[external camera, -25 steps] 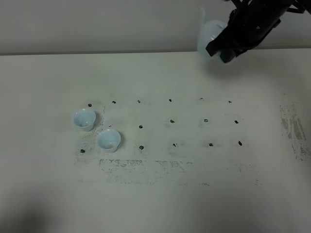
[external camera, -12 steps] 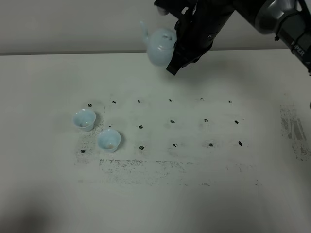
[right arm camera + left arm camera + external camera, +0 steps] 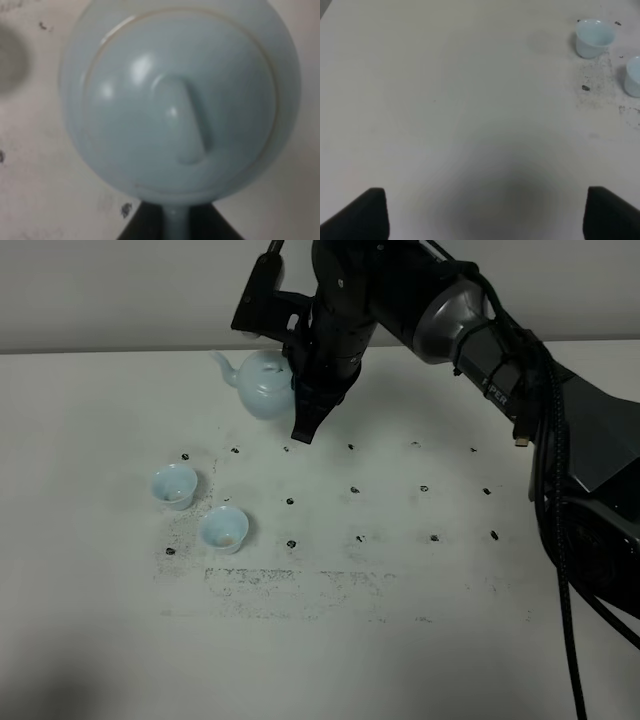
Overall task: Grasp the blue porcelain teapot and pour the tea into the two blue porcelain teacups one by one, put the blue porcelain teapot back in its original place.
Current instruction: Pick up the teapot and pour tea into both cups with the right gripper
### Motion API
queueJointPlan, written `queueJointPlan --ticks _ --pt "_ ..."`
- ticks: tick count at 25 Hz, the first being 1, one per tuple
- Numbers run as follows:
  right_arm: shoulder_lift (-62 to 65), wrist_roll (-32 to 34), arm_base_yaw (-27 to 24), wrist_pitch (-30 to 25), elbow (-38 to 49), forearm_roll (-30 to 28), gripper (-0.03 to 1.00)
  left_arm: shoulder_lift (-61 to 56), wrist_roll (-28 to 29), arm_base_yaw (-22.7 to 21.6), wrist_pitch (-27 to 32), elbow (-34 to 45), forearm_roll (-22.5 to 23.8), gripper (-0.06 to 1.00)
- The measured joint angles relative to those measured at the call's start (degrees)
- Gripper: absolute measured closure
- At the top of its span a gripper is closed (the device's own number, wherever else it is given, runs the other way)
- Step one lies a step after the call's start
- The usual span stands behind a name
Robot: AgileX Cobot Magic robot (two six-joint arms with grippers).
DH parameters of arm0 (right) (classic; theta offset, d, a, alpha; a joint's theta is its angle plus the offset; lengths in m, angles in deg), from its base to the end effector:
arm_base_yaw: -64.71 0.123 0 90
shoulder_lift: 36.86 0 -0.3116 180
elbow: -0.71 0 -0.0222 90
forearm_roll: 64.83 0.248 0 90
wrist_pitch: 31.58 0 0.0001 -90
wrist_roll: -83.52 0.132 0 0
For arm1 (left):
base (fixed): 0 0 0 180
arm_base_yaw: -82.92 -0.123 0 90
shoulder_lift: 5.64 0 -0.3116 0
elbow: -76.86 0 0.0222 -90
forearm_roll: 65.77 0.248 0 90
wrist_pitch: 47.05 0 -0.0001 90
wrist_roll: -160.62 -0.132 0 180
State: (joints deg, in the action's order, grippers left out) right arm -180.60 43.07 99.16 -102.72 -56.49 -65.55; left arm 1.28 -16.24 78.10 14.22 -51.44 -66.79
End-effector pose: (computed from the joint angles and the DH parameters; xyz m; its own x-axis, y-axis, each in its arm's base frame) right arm 0.4524 0.3084 0.2223 -0.2122 -0.9360 -0.2808 -0.9234 0.2861 -0.2559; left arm 0.0054 -0.0016 0.2428 -0.4911 -0.1049 -0.8648 -0.1018 0.9928 -0.0627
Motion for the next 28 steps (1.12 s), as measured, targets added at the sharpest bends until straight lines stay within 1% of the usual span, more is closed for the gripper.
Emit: queueJointPlan --ticks 2,5,10,14,21,25,28 --pt "-0.64 -2.59 0.76 0.0 -0.19 -0.17 0.92 0.0 0.0 0.0 0.0 0.0 0.0 0.19" --pt "-1.23 -4.34 1.6 -0.12 -0.19 -0.59 0.92 0.0 0.0 0.0 0.0 0.0 0.0 0.19" --pt "-1.89 -4.51 2.53 -0.11 -0.26 -2.3 0.92 0.0 0.0 0.0 0.0 0.0 0.0 0.19" --pt "-1.96 -3.38 2.88 -0.14 -0.31 -4.08 0.93 0.0 0.0 0.0 0.0 0.0 0.0 0.19" --pt "-1.96 -2.82 2.88 -0.09 -0.1 -4.64 0.93 0.0 0.0 0.0 0.0 0.0 0.0 0.19" --pt "-1.96 -2.11 2.88 -0.09 -0.07 -2.2 0.93 0.0 0.0 0.0 0.0 0.0 0.0 0.19" --pt "-1.96 -2.68 2.71 -0.09 -0.07 2.4 0.93 0.0 0.0 0.0 0.0 0.0 0.0 0.19"
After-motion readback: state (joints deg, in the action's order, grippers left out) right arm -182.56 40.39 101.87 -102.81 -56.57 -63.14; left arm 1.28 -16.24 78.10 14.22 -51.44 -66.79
